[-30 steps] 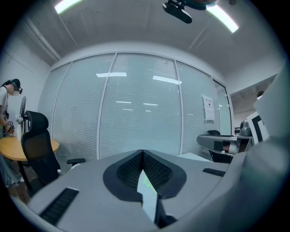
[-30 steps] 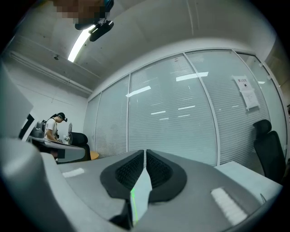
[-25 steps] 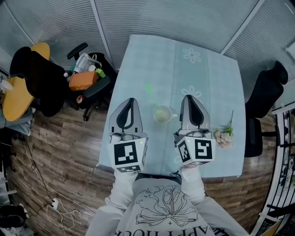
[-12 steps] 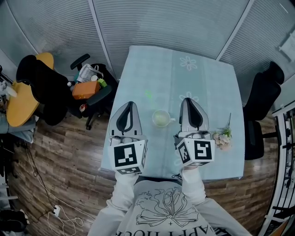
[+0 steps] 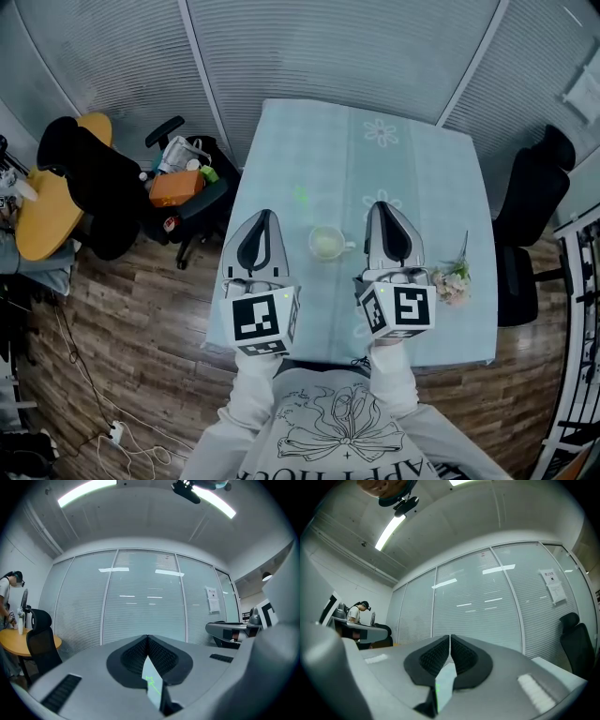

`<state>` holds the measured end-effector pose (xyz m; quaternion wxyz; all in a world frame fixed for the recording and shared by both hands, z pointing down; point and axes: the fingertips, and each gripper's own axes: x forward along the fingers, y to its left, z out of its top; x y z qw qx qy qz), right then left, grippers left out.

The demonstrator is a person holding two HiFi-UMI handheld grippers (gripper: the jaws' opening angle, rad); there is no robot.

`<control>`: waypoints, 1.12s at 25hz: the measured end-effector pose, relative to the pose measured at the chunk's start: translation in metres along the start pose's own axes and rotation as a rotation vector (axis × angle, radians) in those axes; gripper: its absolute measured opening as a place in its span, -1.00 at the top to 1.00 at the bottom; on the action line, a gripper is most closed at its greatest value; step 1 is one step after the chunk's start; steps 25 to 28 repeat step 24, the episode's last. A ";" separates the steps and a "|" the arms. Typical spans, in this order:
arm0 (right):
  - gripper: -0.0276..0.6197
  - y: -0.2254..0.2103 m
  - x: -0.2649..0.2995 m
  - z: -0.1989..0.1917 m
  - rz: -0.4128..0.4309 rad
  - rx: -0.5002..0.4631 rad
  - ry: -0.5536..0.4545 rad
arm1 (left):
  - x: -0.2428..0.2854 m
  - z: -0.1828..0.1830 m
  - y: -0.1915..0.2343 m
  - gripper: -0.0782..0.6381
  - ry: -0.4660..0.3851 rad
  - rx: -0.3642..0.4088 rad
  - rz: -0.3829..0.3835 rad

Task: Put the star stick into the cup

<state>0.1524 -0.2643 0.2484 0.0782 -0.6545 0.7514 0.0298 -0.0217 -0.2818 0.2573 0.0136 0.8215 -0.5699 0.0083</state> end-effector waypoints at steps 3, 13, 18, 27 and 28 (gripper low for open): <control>0.85 0.000 -0.003 0.000 -0.001 0.004 -0.002 | -0.003 0.001 -0.001 0.76 -0.003 0.003 0.002; 0.85 0.003 -0.005 0.001 0.005 0.004 0.002 | -0.010 0.002 0.001 0.76 -0.002 0.000 0.011; 0.85 0.004 -0.006 -0.001 0.009 0.001 0.006 | -0.014 0.003 0.003 0.76 -0.006 -0.002 0.018; 0.85 0.006 -0.006 -0.002 0.013 0.000 0.008 | -0.015 0.003 0.005 0.76 -0.005 0.002 0.021; 0.85 0.006 -0.006 -0.002 0.013 0.000 0.008 | -0.015 0.003 0.005 0.76 -0.005 0.002 0.021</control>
